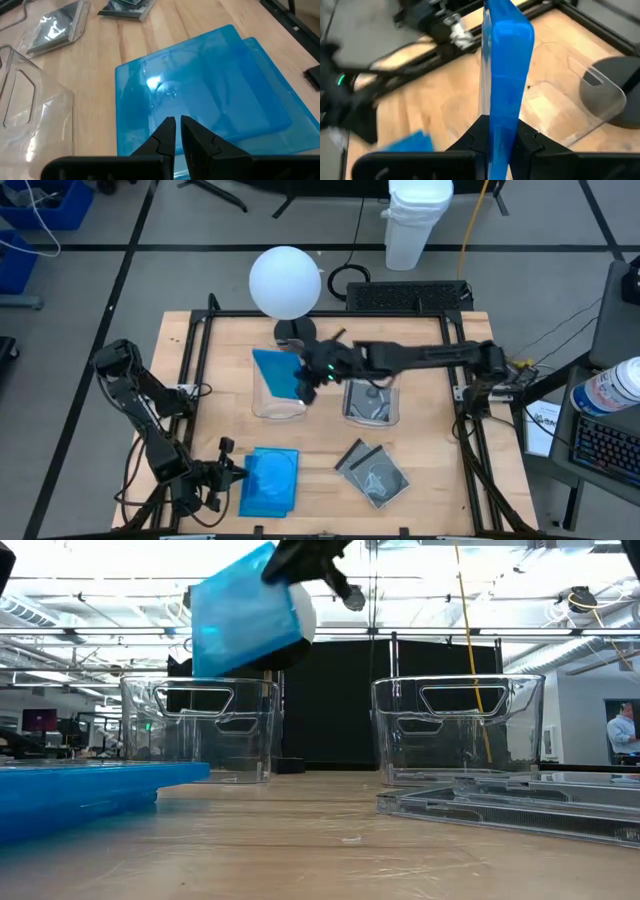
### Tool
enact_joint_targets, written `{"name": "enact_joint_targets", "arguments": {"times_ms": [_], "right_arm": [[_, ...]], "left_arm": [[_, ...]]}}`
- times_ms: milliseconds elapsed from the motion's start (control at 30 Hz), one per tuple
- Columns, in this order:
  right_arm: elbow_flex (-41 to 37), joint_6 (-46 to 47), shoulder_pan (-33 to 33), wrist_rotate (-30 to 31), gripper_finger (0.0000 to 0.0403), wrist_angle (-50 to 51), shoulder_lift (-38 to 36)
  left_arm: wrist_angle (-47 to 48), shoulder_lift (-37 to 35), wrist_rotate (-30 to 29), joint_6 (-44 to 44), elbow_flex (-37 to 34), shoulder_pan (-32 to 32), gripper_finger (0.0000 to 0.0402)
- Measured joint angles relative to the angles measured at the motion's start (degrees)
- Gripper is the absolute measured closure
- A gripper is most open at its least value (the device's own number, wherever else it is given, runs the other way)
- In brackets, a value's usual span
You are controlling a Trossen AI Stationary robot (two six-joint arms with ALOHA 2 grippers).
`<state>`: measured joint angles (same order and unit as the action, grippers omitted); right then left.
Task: Pick & place jewel cases by type
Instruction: Put the blue CD case into the left transparent bin
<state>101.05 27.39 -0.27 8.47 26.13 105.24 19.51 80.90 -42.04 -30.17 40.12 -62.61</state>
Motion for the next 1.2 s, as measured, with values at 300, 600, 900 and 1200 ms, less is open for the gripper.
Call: {"name": "enact_joint_targets", "arguments": {"times_ms": [300,600,900,1200], "right_arm": [[1.09,15.52,-5.46,-10.43,0.037,-3.02,6.67],[1.05,26.04,-7.46,-14.5,0.0373,-3.1,8.06],[1.07,31.08,-8.66,-15.96,0.0375,-5.44,8.82],[1.08,31.51,-8.66,-17.98,0.0374,-5.53,10.56]], "left_arm": [[1.39,0.0,0.46,-1.54,0.0,-2.88,0.0364],[4.6,0.0,-2.01,-5.57,-0.18,-6.18,0.0364],[4.46,0.0,-3.76,-9.44,-3.57,-8.35,0.0364],[4.35,0.0,-4.33,-7.65,-3.89,-8.41,0.0364]]}}
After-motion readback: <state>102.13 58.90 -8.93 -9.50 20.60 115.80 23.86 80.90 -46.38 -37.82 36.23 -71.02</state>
